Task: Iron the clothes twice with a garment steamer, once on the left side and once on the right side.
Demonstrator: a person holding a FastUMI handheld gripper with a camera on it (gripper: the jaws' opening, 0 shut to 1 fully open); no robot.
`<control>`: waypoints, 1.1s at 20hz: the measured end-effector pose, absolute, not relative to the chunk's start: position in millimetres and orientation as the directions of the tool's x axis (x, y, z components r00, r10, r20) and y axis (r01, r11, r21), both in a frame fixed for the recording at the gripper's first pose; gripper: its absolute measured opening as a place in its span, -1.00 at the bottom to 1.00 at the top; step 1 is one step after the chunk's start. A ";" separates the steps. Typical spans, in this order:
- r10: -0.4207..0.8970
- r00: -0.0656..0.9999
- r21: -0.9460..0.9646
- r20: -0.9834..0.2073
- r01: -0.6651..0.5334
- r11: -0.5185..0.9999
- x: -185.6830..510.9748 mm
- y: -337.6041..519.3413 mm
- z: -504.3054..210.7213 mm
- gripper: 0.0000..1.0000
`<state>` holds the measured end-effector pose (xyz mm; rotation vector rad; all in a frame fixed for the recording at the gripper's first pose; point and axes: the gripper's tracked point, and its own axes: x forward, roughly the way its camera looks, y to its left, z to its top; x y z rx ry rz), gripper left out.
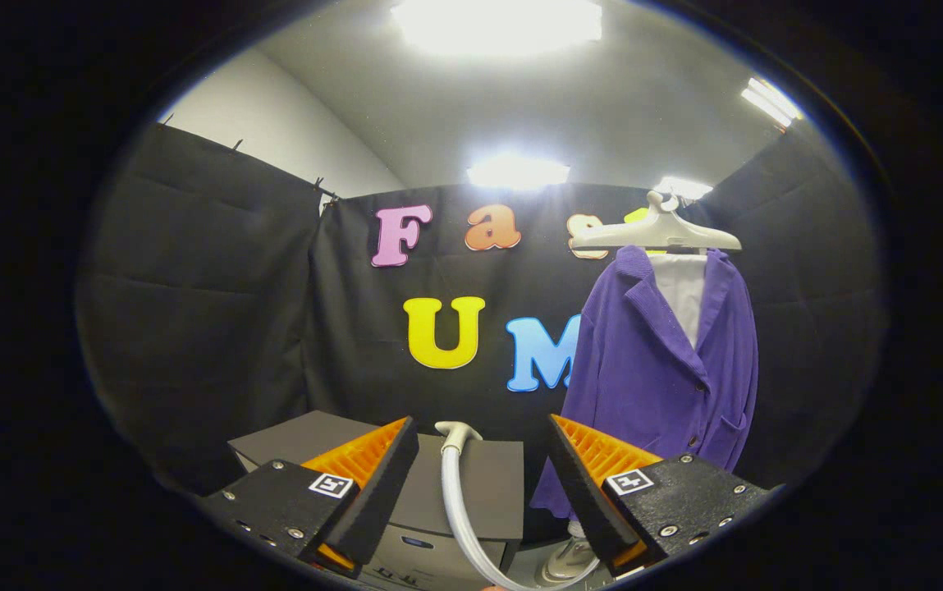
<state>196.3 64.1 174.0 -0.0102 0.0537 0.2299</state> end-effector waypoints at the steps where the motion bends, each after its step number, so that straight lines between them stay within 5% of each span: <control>1: 0.237 0.968 0.001 -0.080 -0.238 0.971 207.3 66.7 170.9 0.91; 9: 0.314 0.910 0.219 -0.271 -0.259 0.941 307.2 81.8 152.5 0.90; 22: 0.418 0.765 0.298 -0.489 -0.304 0.905 418.9 134.8 107.3 0.91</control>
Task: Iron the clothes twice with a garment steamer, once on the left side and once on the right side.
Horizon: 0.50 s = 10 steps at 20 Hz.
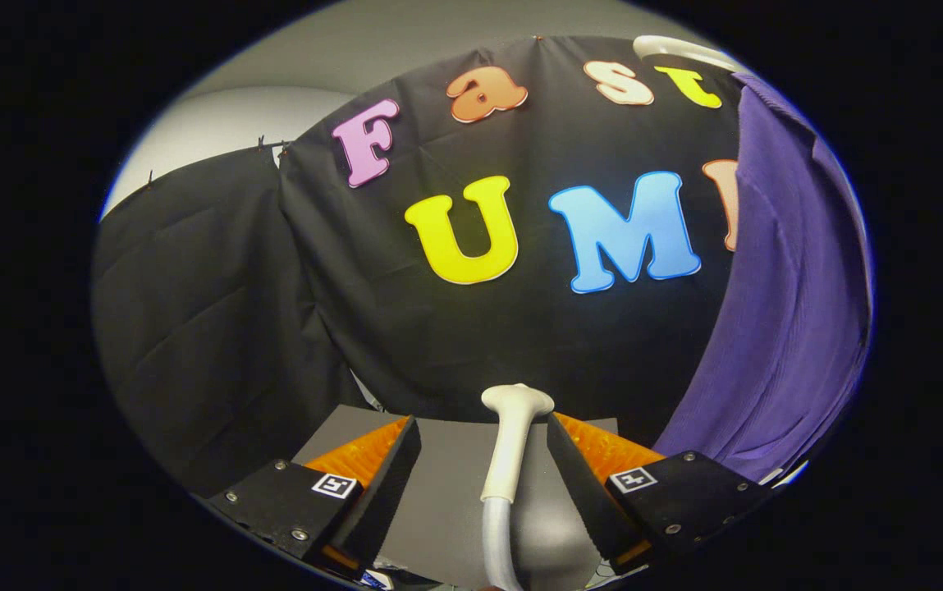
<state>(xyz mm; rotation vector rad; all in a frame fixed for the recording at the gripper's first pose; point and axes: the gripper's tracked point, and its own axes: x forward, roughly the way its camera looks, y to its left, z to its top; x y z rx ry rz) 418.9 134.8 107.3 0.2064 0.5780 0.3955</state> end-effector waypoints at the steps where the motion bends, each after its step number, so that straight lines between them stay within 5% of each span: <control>1: 0.418 0.753 0.292 -0.509 -0.305 0.906 427.0 138.3 99.4 0.91; 10: 0.401 0.610 0.296 -0.683 -0.272 0.916 480.0 159.5 16.8 0.91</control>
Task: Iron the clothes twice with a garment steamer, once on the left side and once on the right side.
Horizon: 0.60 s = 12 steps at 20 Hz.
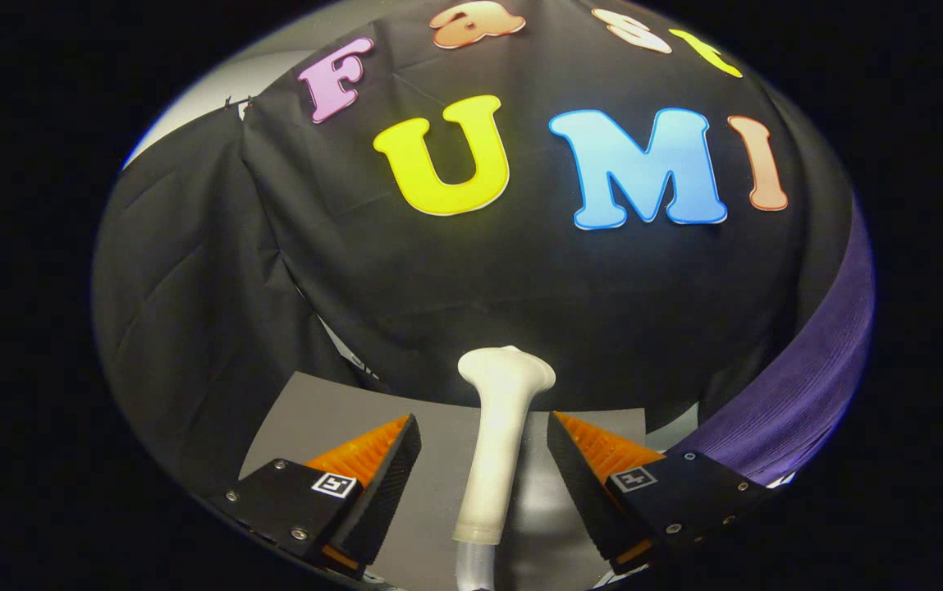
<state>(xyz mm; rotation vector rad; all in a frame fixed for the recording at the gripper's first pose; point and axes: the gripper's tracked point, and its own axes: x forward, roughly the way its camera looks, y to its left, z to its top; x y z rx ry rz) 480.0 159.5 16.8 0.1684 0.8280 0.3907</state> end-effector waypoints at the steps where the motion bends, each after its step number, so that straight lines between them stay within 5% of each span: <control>1: 0.404 0.594 0.308 -0.695 -0.262 0.915 483.7 160.8 9.5 0.91; 12: 0.432 0.450 0.346 -0.782 -0.264 0.901 494.8 166.3 -48.5 0.74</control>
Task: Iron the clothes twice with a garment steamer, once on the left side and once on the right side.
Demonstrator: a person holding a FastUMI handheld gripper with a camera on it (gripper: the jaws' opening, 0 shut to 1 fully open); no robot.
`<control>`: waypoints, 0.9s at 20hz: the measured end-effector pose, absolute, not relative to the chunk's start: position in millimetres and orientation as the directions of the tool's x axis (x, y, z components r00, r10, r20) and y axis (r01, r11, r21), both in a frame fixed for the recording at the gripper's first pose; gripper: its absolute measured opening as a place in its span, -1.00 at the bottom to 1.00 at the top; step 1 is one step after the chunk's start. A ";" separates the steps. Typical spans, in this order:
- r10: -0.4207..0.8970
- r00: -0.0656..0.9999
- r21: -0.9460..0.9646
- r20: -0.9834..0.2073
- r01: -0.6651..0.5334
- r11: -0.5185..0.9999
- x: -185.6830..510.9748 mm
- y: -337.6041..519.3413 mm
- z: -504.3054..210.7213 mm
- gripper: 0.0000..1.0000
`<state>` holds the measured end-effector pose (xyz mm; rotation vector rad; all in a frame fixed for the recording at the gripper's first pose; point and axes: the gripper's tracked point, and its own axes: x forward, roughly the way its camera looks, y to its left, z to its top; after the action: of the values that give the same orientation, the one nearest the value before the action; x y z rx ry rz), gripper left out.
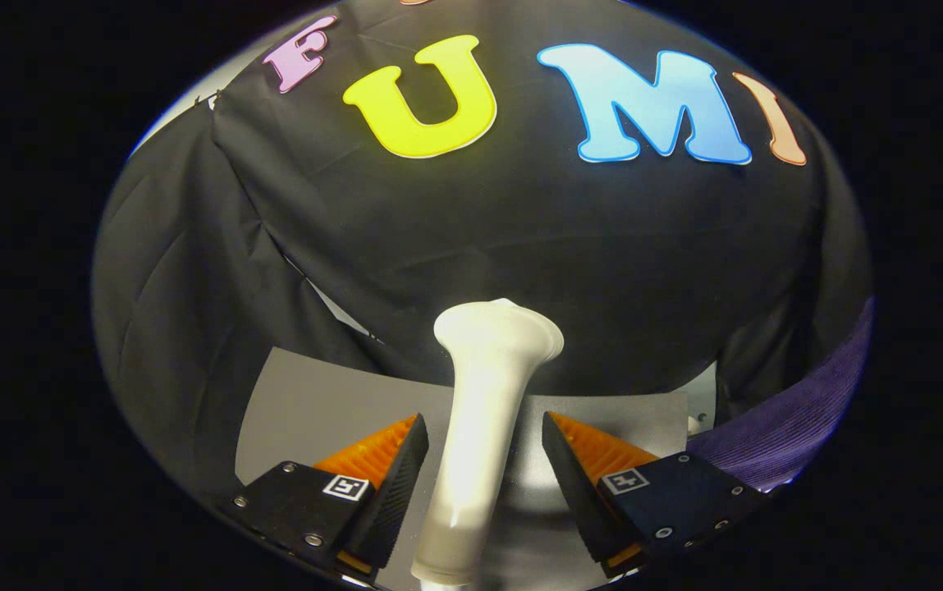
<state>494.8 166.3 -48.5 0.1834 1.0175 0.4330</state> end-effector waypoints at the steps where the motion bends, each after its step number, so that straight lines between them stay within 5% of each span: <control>1: 0.434 0.440 0.349 -0.786 -0.263 0.899 493.9 169.0 -52.4 0.70; 3: 0.440 0.425 0.363 -0.791 -0.253 0.897 494.9 171.4 -56.7 0.54; 5: 0.446 0.416 0.378 -0.792 -0.239 0.894 493.7 171.4 -54.6 0.07; 8: 0.493 0.419 0.428 -0.763 -0.245 0.870 492.7 176.5 -53.6 -0.10; 18: 0.515 0.623 0.398 -0.589 -0.331 0.856 451.2 152.1 34.6 -0.23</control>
<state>451.2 152.1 34.6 0.2618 0.7553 0.4924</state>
